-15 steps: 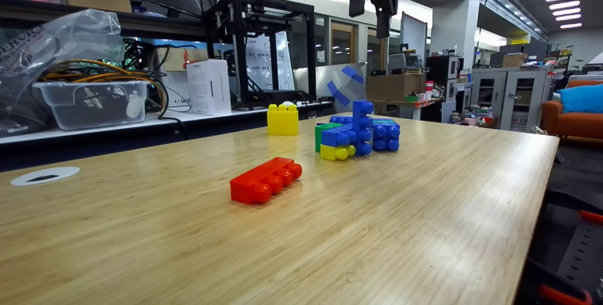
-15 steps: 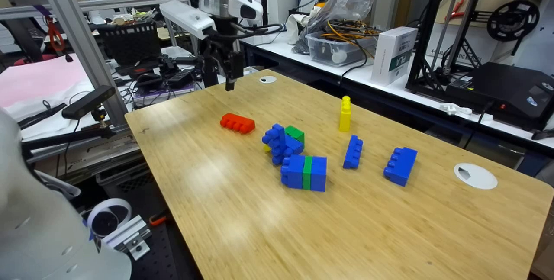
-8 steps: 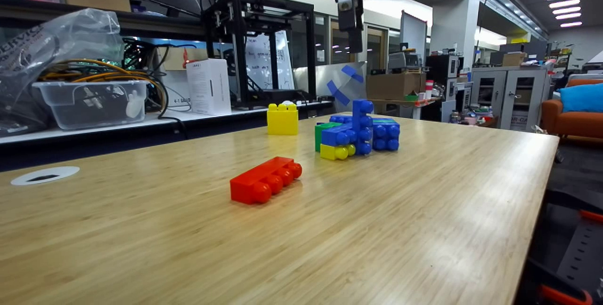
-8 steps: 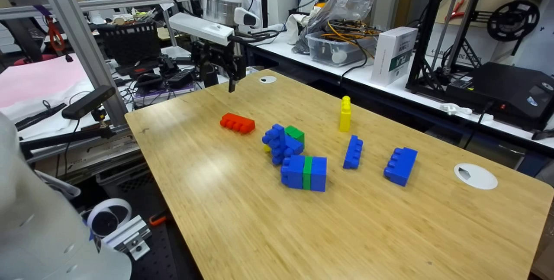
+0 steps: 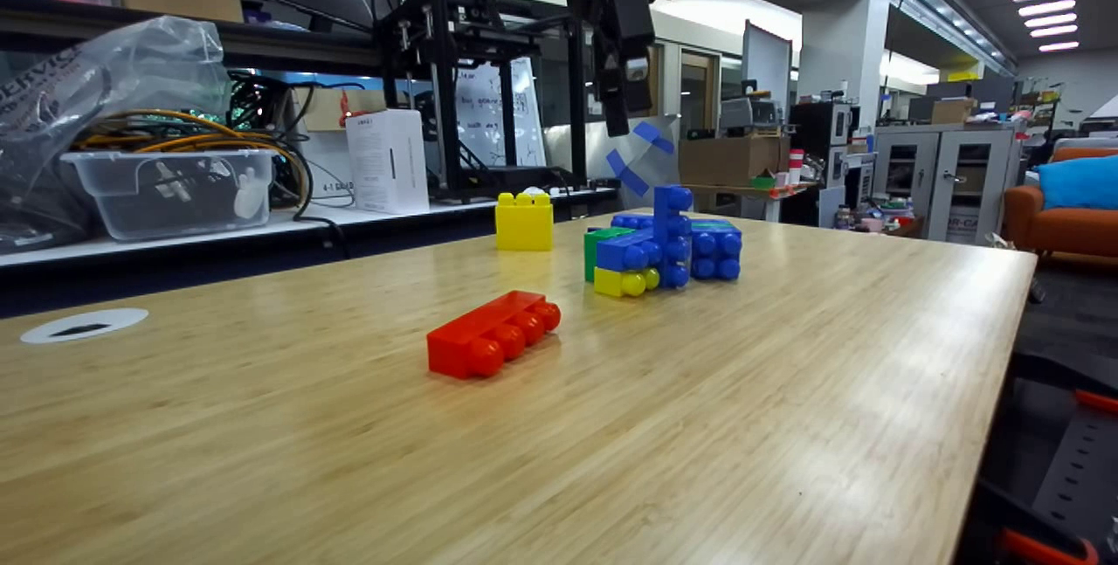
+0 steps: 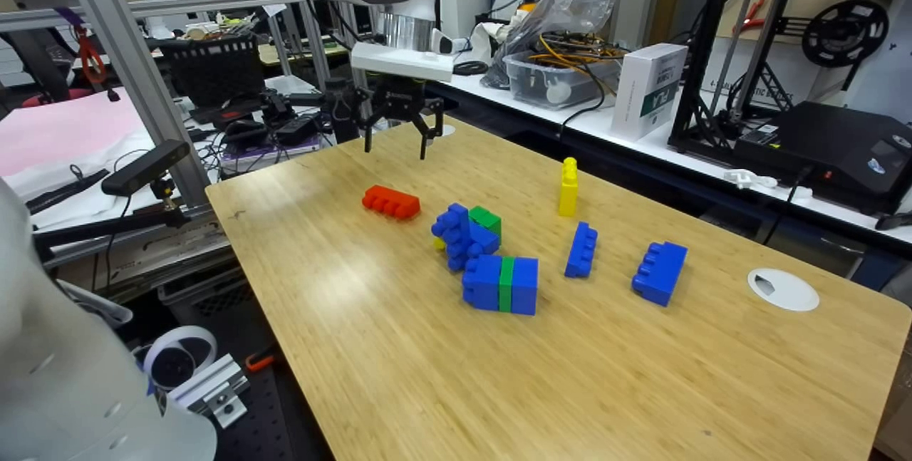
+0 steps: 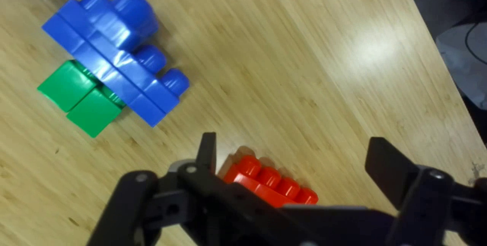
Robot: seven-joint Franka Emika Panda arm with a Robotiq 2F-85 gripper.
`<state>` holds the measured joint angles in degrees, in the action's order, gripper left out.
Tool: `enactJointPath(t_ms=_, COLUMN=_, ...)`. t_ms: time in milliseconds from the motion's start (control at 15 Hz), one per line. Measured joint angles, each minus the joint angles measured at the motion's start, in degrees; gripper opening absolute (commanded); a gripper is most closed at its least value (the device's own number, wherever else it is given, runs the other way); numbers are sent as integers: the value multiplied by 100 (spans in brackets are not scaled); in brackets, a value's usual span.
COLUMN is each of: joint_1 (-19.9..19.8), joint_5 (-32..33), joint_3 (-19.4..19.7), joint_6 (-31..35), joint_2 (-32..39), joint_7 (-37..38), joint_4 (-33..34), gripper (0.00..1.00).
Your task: Put the stack of blocks upright
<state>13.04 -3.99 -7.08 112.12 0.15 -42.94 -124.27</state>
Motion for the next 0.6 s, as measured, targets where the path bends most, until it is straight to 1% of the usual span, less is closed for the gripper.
enactJointPath(t_ms=400, joint_1=-290, joint_5=915, joint_3=1, joint_6=20, joint_2=760, joint_7=-1644, joint_4=589, gripper=100)
enactJointPath(t_ms=600, joint_1=-304, joint_5=922, joint_3=-22, joint_6=17, joint_2=803, joint_7=-1646, joint_4=612, gripper=100)
